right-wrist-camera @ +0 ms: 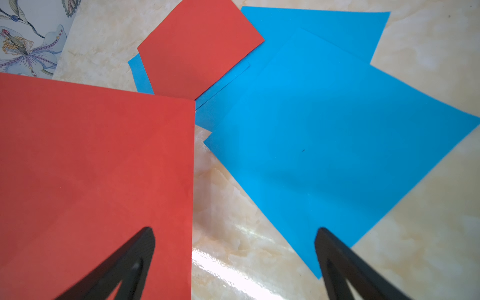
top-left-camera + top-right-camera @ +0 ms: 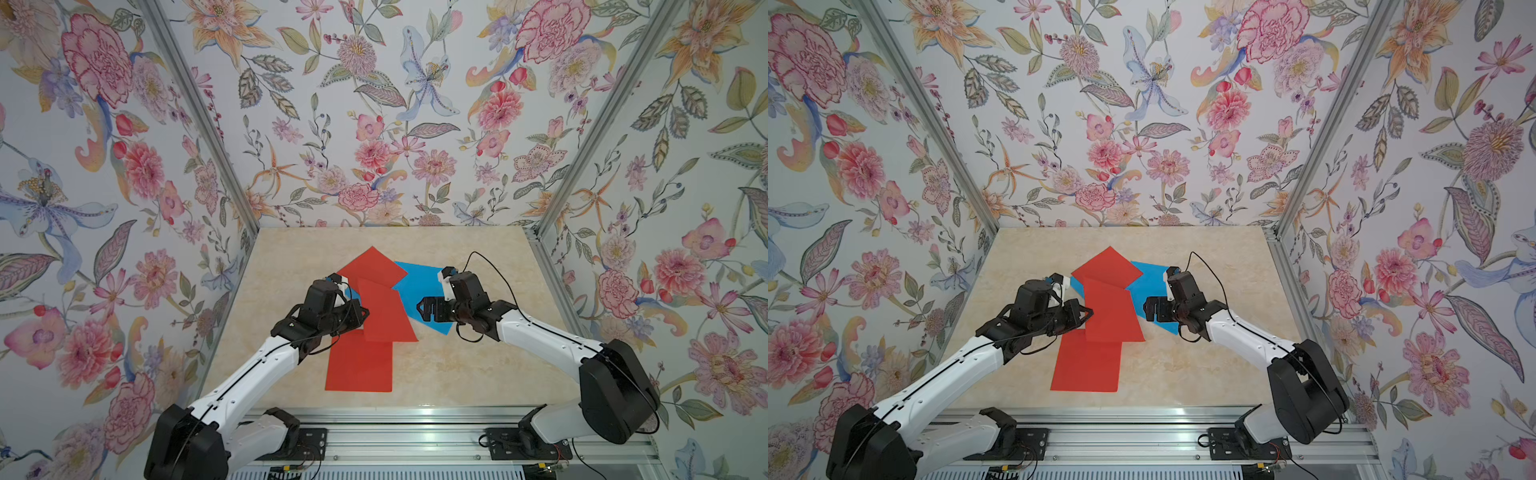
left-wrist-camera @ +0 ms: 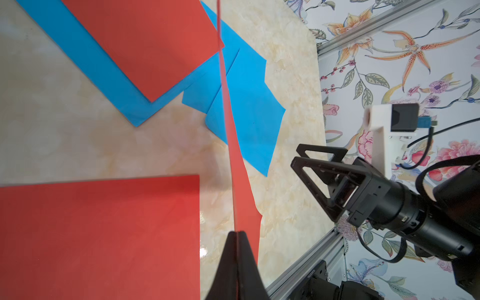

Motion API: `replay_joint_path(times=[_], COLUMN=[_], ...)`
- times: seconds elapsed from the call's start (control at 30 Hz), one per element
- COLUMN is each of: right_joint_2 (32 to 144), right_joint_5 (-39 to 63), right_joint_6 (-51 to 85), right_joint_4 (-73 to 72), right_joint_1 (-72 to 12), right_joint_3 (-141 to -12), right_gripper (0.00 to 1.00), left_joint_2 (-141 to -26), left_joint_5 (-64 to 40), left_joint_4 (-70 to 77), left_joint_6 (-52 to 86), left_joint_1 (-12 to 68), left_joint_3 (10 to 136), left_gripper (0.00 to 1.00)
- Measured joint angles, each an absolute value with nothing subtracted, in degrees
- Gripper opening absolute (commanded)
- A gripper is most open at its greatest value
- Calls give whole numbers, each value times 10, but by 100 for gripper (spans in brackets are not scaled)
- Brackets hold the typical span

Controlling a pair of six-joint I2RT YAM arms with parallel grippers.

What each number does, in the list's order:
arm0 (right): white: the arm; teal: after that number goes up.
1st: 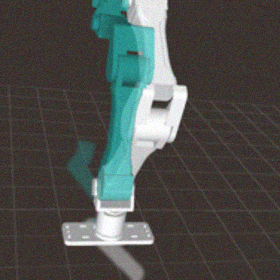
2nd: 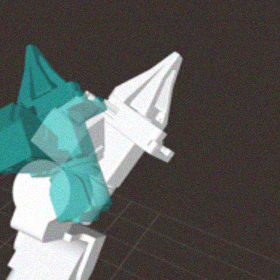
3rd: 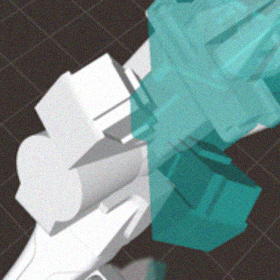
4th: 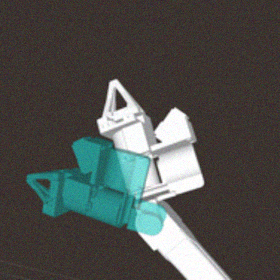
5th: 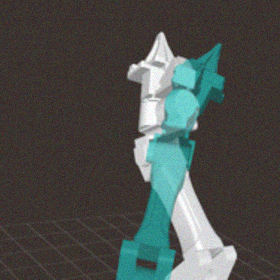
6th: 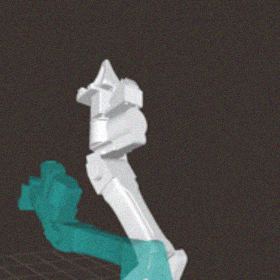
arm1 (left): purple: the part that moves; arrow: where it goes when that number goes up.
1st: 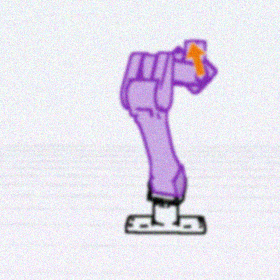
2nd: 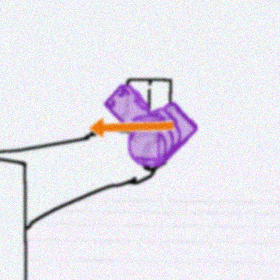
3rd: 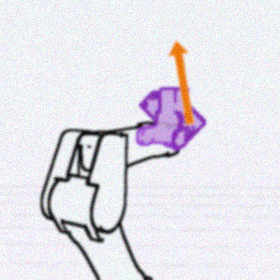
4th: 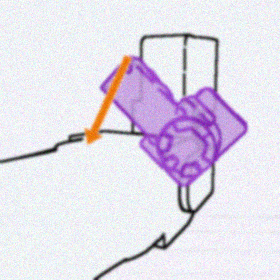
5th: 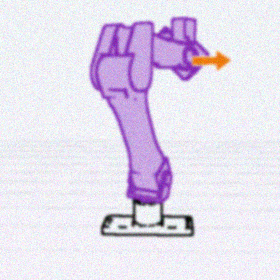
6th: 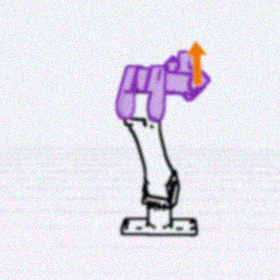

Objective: Sort the scattered colored papers by color
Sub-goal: Place the colored paper.

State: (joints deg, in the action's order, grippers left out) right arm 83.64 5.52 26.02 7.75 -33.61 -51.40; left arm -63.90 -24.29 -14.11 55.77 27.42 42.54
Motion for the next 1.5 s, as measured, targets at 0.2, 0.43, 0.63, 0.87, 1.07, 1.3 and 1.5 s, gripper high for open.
replay_joint_path(times=[0.2, 0.43, 0.63, 0.87, 1.07, 1.3, 1.5], right_joint_2=[838, 858, 858, 858, 869, 900, 902], right_joint_5=[59, 70, 79, 95, 99, 101, 101], right_joint_6=[268, 276, 284, 314, 331, 336, 339], right_joint_4=[72, 60, 41, -5, -30, -42, -44], right_joint_1=[-336, -346, -368, -415, -447, -465, -468], right_joint_3=[-495, -491, -490, -460, -452, -454, -461], right_gripper=[100, 100, 100, 100, 100, 100, 100], left_joint_2=[-632, -633, -632, -624, -624, -623, -618], left_joint_5=[-270, -283, -275, -238, -217, -206, -201], left_joint_4=[-179, -219, -285, -324, -335, -335, -339], left_joint_6=[554, 531, 499, 481, 473, 473, 473], left_joint_1=[287, 308, 310, 312, 312, 312, 312], left_joint_3=[394, 394, 396, 405, 405, 407, 413], left_gripper=[0, 0, 0, 0, 0, 0, 0])
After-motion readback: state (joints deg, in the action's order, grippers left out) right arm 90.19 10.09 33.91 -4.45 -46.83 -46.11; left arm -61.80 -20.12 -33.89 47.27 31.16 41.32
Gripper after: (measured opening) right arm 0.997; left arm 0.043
